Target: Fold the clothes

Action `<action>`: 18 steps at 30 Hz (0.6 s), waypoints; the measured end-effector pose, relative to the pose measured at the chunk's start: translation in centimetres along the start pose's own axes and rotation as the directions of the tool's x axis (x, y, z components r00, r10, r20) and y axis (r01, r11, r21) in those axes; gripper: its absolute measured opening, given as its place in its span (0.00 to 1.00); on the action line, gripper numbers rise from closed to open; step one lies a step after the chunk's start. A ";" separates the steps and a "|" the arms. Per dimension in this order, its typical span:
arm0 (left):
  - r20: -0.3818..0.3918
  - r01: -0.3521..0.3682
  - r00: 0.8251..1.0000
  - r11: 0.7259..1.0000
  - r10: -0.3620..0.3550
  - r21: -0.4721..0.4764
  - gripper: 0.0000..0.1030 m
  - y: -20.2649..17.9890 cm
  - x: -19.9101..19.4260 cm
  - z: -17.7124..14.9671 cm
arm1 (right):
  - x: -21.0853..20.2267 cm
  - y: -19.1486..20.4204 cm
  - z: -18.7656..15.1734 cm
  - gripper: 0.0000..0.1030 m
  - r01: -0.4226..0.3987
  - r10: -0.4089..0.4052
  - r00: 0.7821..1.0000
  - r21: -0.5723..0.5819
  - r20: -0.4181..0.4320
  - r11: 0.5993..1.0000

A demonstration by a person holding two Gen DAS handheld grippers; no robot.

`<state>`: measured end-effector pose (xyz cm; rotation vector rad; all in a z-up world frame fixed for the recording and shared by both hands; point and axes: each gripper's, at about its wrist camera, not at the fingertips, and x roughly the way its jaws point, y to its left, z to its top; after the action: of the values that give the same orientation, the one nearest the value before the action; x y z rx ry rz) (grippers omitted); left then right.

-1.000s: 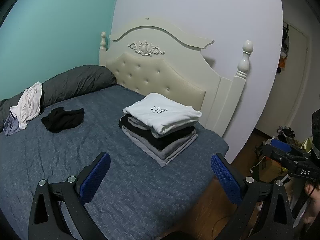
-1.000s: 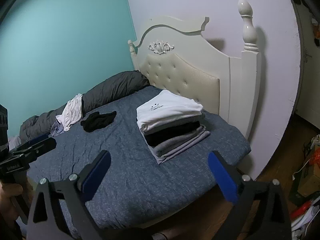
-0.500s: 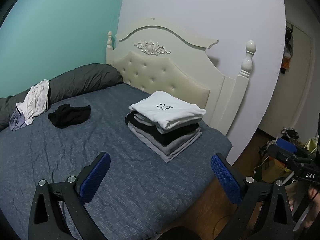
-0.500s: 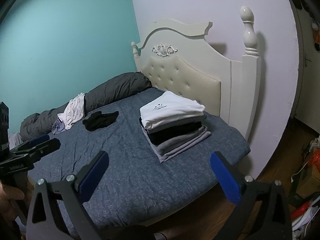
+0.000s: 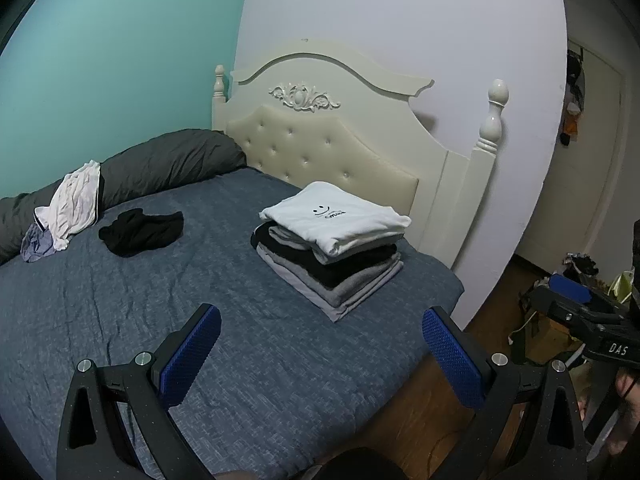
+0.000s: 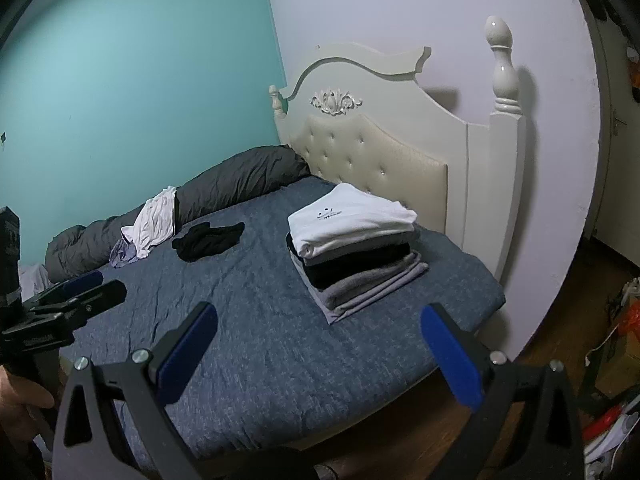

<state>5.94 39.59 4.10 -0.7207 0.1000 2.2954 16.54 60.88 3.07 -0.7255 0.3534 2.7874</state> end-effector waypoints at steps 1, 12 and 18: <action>-0.001 0.002 1.000 1.000 -0.002 0.001 1.00 0.0 0.0 0.0 | 0.0 0.0 -0.1 0.99 0.000 0.000 1.000 0.000 -0.002 1.000; -0.008 -0.030 1.000 1.000 0.030 -0.006 1.00 0.3 0.2 -0.4 | 0.5 -0.1 -0.7 0.99 0.003 -0.003 1.000 0.004 -0.019 1.000; 0.002 -0.031 1.000 1.000 0.031 0.002 1.00 0.1 0.1 -0.6 | 0.7 -0.1 -1.0 0.99 0.006 -0.006 1.000 0.006 -0.024 1.000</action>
<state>6.07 39.36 3.56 -0.7208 0.1141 2.3251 16.46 60.78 1.86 -0.7587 0.3629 2.7727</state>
